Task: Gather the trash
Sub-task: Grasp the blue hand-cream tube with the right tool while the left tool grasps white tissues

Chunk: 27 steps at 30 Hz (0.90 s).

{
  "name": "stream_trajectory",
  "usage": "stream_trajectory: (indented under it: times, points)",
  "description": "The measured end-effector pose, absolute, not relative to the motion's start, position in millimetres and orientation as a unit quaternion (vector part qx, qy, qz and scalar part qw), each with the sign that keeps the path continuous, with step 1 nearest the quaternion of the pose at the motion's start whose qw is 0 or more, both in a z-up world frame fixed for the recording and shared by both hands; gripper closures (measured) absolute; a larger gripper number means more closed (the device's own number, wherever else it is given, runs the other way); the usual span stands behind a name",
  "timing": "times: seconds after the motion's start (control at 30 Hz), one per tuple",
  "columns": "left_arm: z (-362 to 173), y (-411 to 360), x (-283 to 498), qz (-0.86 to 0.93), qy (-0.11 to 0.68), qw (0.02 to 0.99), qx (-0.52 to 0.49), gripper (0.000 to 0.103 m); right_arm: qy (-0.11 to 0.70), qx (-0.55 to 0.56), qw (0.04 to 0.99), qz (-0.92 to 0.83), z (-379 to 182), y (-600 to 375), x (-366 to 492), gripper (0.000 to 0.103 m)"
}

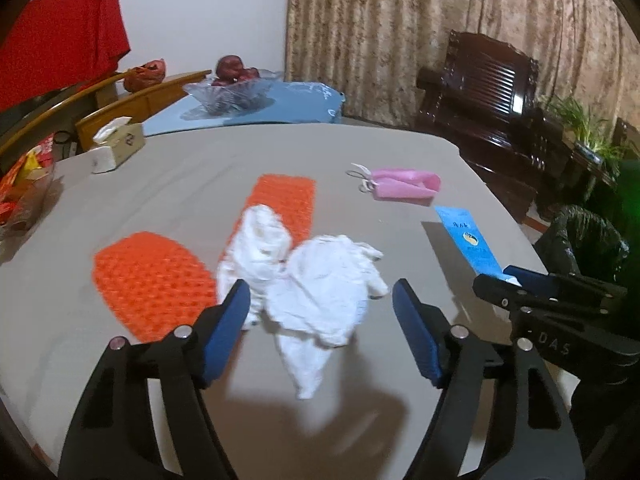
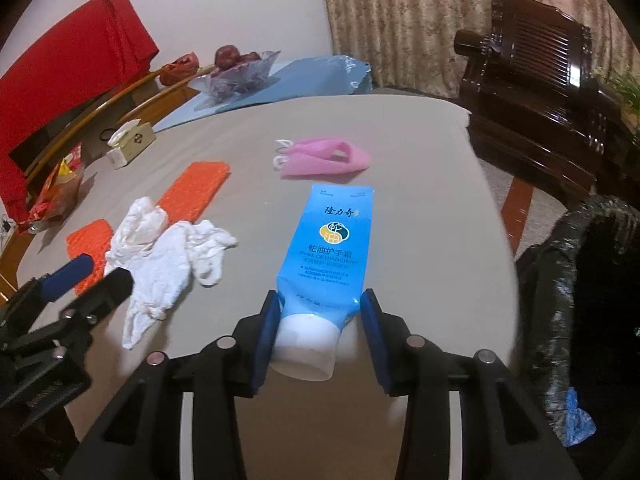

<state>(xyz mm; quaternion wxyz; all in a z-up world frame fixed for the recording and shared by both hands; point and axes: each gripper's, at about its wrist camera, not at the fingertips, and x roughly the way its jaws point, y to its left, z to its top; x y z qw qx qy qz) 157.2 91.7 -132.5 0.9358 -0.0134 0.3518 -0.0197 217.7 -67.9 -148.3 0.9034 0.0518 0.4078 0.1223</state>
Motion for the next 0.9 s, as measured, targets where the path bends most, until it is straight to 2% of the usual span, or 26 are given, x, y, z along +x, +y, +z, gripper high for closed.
stream_trajectory:
  times: [0.37,0.53,0.63,0.7,0.8,0.9]
  points:
    - [-158,72,191,-0.007,0.401,0.916,0.001,0.037,0.404,0.063,0.904,0.122,-150,-85,221,0.062]
    - [-168,73,201,0.003,0.433,0.902,-0.003,0.047,0.404,0.064,0.904,0.124,-151,-86,221,0.062]
    - [-167,70,201,-0.004,0.430,0.903,-0.001,0.068,0.403,0.064,0.904,0.124,-151,-86,221,0.062]
    - [-166,68,200,-0.012,0.427,0.904,0.000,0.086,0.402,0.064,0.905,0.124,-151,-87,220,0.062]
    - [-162,65,197,-0.019,0.419,0.908,-0.003,0.093,0.398,0.062,0.907,0.126,-146,-88,218,0.062]
    - [-155,62,191,-0.028,0.408,0.913,-0.010,0.095,0.391,0.062,0.909,0.129,-140,-91,215,0.062]
